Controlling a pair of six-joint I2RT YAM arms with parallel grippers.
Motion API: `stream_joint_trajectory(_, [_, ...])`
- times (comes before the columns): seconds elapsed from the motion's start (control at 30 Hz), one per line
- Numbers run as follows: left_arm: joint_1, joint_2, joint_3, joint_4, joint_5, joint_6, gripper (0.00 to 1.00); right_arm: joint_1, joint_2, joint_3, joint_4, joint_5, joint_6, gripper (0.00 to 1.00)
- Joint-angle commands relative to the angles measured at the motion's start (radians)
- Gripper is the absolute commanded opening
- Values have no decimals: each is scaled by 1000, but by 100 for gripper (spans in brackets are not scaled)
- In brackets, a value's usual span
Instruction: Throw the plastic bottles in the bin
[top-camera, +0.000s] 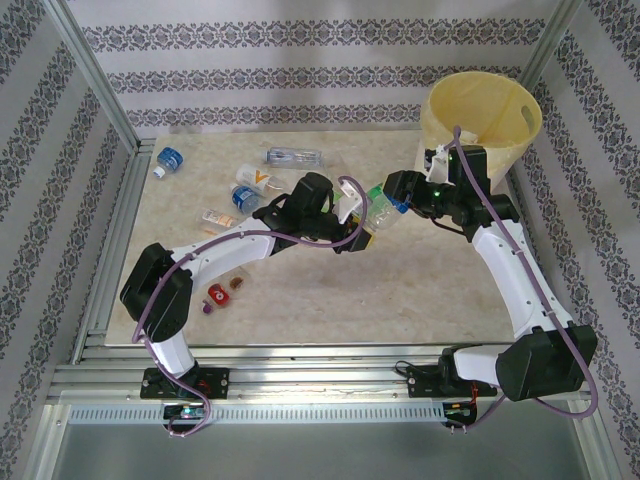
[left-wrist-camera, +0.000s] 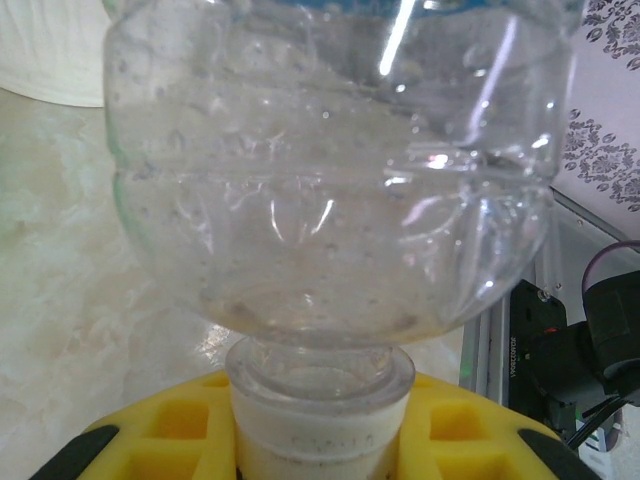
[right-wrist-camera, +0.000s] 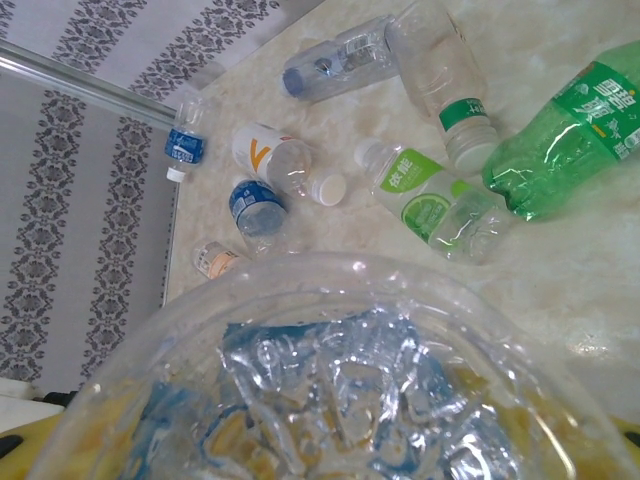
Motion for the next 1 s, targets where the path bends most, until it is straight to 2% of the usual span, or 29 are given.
stream_joint_trajectory(0.0, [-11,-25,3,74,39,-10,30,12,-7,-7,-42,3,-21,49])
stream_joint_trajectory(0.13, [-11,-24,2,86,37,-23,53,12,-11,1,-64,12,-25,40])
stream_joint_trajectory(0.27, [-11,-20,3,99,37,-42,77,13,-13,18,-97,34,-36,36])
stream_joint_trajectory(0.43, [-11,-14,3,119,44,-67,90,14,-16,44,-145,65,-61,33])
stream_joint_trajectory(0.5, [-10,-16,-5,136,38,-75,100,14,-20,58,-170,86,-74,33])
stream_joint_trajectory(0.97, [-10,-22,10,138,6,-64,100,8,-54,176,-320,314,-161,25])
